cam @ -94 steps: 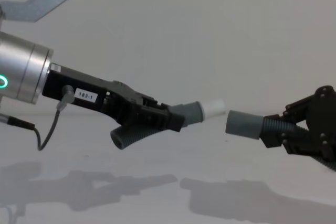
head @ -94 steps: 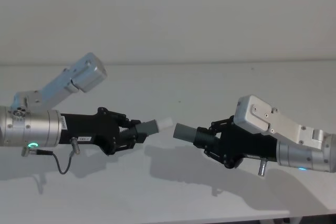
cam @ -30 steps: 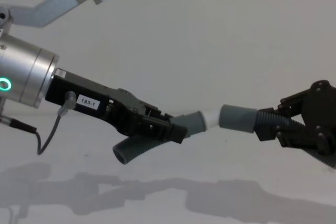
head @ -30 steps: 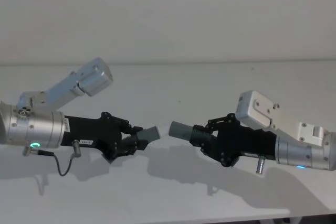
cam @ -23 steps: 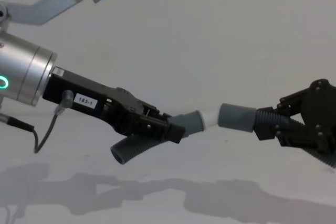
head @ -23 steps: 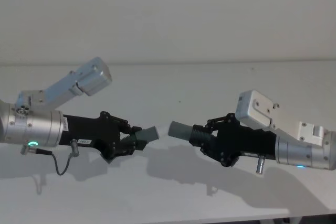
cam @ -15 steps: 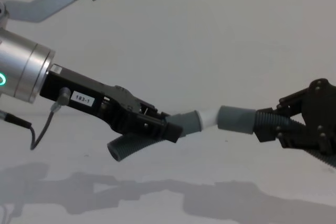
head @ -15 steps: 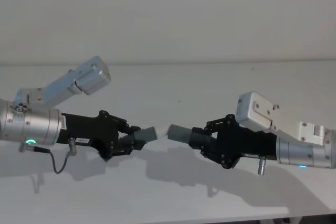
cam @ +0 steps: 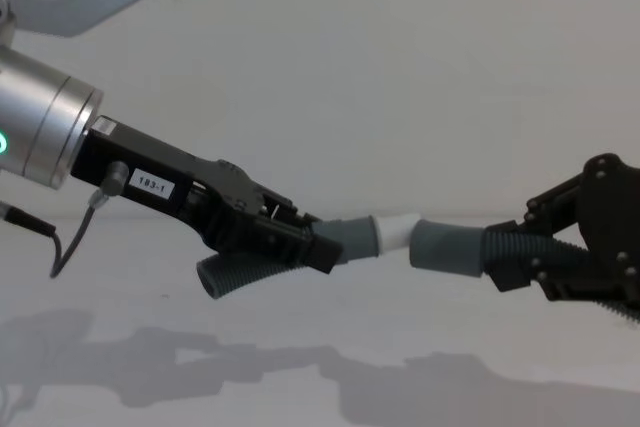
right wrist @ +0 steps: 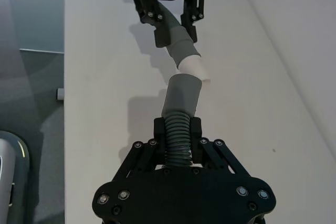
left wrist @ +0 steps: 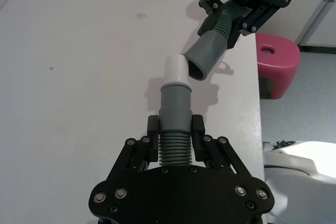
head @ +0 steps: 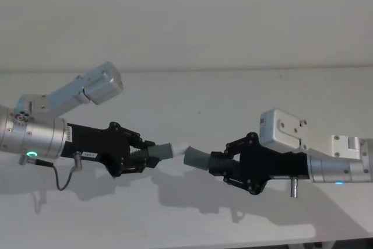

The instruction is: Use both hands to pick up one end of the pipe from the table, align the ends, and insert them.

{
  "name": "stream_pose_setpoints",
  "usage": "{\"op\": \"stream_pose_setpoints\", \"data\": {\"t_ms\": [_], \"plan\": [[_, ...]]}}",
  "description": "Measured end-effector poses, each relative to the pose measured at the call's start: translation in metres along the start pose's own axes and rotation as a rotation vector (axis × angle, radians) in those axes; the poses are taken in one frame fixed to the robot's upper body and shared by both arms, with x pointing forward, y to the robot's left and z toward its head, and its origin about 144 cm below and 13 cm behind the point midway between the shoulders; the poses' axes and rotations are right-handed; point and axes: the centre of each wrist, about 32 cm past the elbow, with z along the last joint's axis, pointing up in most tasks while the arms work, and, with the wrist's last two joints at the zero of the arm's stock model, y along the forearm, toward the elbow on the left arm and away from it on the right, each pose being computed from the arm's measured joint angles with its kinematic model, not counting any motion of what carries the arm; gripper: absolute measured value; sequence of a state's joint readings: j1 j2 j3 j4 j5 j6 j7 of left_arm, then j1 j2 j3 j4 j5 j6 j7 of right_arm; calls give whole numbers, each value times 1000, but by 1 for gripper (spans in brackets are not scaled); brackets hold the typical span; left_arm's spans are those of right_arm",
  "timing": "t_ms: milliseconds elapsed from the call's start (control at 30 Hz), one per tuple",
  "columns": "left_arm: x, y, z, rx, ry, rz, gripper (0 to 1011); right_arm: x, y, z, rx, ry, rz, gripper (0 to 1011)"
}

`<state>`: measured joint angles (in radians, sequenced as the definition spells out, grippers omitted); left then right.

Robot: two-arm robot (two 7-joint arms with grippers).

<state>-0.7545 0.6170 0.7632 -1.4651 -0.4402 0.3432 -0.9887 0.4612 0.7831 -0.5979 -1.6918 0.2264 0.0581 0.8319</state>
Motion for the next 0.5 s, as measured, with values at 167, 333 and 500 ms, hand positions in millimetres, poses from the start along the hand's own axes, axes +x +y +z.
{"op": "stream_pose_setpoints", "data": {"t_ms": [167, 333, 500], "plan": [[1, 0, 1, 0, -2, -9, 329, 1, 0, 1, 0, -5, 10, 236], [1, -1, 2, -2, -1, -20, 329, 2, 0, 2, 7, 1, 9, 236], [1, -1, 2, -4, 1, -28, 329, 2, -1, 3, 23, 23, -11, 236]]}}
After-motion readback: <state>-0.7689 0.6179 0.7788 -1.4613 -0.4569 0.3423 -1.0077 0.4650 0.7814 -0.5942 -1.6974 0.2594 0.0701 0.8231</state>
